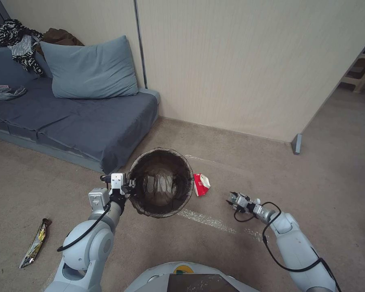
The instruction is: Pick up the trash bin, then pick up the garbage from the floor and place it into the trash bin.
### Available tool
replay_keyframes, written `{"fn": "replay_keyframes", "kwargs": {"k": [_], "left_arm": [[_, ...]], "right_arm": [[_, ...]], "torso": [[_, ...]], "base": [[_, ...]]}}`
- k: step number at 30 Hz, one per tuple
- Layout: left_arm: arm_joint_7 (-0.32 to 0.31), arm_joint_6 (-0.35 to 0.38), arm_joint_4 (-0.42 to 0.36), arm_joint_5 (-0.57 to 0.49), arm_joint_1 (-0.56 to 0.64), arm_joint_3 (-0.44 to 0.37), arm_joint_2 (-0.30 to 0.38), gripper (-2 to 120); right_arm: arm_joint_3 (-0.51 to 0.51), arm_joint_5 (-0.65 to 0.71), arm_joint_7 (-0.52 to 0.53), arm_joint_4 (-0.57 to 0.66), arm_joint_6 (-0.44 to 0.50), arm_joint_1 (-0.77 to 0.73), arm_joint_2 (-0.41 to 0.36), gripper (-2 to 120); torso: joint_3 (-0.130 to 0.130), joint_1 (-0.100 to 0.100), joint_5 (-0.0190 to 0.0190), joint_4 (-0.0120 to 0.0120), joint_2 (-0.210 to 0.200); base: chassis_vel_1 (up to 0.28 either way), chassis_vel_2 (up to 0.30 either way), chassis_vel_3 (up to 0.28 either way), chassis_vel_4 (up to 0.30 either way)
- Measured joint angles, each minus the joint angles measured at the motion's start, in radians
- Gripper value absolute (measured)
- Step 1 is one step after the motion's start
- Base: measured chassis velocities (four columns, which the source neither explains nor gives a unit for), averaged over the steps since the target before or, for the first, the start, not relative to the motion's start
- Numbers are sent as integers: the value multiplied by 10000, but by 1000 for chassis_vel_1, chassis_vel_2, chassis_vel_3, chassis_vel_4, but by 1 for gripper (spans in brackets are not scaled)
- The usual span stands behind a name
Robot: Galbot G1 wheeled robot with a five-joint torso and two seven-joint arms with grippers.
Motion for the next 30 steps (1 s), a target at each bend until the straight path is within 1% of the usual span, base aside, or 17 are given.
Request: {"fn": "replay_keyframes", "kwargs": {"k": [3,7,9,10,13,14,17,18,20,21,22,23,24,25,28,29,30], "left_arm": [[-2,0,-1,-5,-10,-1,0,2],[-5,1,-1,-9,-35,17,-12,2],[-4,1,16,-13,-56,43,-15,2],[-4,1,16,-13,-56,43,-15,2],[-3,1,76,-36,-73,71,-14,2],[-3,1,76,-36,-73,71,-14,2],[-30,-2,220,-104,-60,133,7,2],[-30,-2,220,-104,-60,133,7,2],[-134,13,344,-238,-50,260,31,2],[-134,13,344,-238,-50,260,31,2],[-182,47,423,-346,-29,378,70,2],[-224,85,456,-458,-23,452,101,2],[-224,85,456,-458,-23,452,101,2],[-273,140,494,-620,-20,572,146,2],[-390,226,563,-873,-17,806,193,2],[-390,226,563,-873,-17,806,193,2],[-509,317,577,-1096,6,1024,225,2]], "right_arm": [[12,215,79,99,-1,-42,-32,45],[53,839,247,505,-50,-237,-99,45],[129,1388,578,887,-63,-431,-79,45],[129,1388,578,887,-63,-431,-79,45],[213,2400,1048,1580,-203,-628,25,45],[213,2400,1048,1580,-203,-628,25,45],[195,3923,1985,3029,-521,-929,134,45],[195,3923,1985,3029,-521,-929,134,45],[36,6042,2919,4686,-696,-1160,227,45],[36,6042,2919,4686,-696,-1160,227,45],[-192,7654,3324,6373,-992,-1466,225,45],[-390,8469,3563,7492,-1174,-1647,212,45],[-390,8469,3563,7492,-1174,-1647,212,45],[-758,9486,3905,8800,-1412,-1856,177,45],[-1410,10560,4173,10384,-1717,-2089,149,45],[-1410,10560,4173,10384,-1717,-2089,149,45],[-1944,11121,4195,11447,-2052,-2170,130,45]], "torso": [[0,0,1,-1,0],[-1,0,-1,1,0],[-2,0,-2,-1,0],[-2,0,-2,-1,0],[-2,0,-1,2,0],[-2,0,-1,2,0],[-2,0,-1,0,1],[-2,0,-1,0,1],[-2,0,-2,4,1],[-2,0,-2,4,1],[-1,0,-1,0,1],[-2,0,-5,-1,2],[-2,0,-5,-1,2],[-3,0,-7,1,2],[-3,0,-3,0,2],[-3,0,-3,0,2],[-3,0,-4,0,2]], "base": [[0,0,0,0],[0,0,0,0],[0,0,0,0],[0,0,0,0],[0,0,0,0],[0,0,0,0],[0,0,0,0],[0,0,0,0],[0,0,0,0],[0,0,0,0],[0,0,0,0],[0,0,0,0],[0,0,0,0],[0,0,0,0],[0,0,0,0],[0,0,0,0],[0,0,0,0]]}}
